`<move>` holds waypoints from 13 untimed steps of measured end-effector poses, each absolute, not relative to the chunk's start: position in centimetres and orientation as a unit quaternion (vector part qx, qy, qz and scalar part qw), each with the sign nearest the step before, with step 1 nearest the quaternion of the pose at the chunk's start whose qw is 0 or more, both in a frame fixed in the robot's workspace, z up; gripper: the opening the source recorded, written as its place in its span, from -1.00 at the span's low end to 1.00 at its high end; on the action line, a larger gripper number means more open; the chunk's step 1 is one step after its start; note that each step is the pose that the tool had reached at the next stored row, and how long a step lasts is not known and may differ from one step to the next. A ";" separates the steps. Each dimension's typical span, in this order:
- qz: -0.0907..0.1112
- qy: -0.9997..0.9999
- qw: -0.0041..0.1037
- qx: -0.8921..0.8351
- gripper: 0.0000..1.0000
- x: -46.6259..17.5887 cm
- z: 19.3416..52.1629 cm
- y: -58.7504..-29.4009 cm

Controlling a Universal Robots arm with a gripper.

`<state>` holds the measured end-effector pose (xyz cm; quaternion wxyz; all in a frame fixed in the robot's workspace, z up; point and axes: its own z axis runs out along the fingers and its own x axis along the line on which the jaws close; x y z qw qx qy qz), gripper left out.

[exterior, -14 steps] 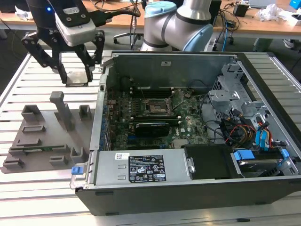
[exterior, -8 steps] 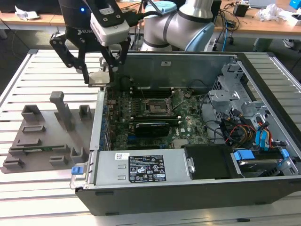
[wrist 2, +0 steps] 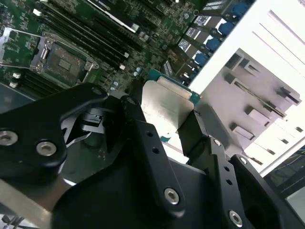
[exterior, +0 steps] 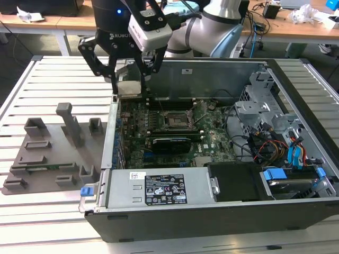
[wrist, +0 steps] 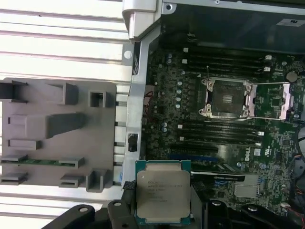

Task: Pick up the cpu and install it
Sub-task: 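Pick up the cpu and move it towards the insertion slot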

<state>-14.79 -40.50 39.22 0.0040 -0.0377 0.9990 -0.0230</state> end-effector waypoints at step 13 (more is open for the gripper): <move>-0.024 0.999 0.003 -0.038 0.09 -9.8 39.2 -40.5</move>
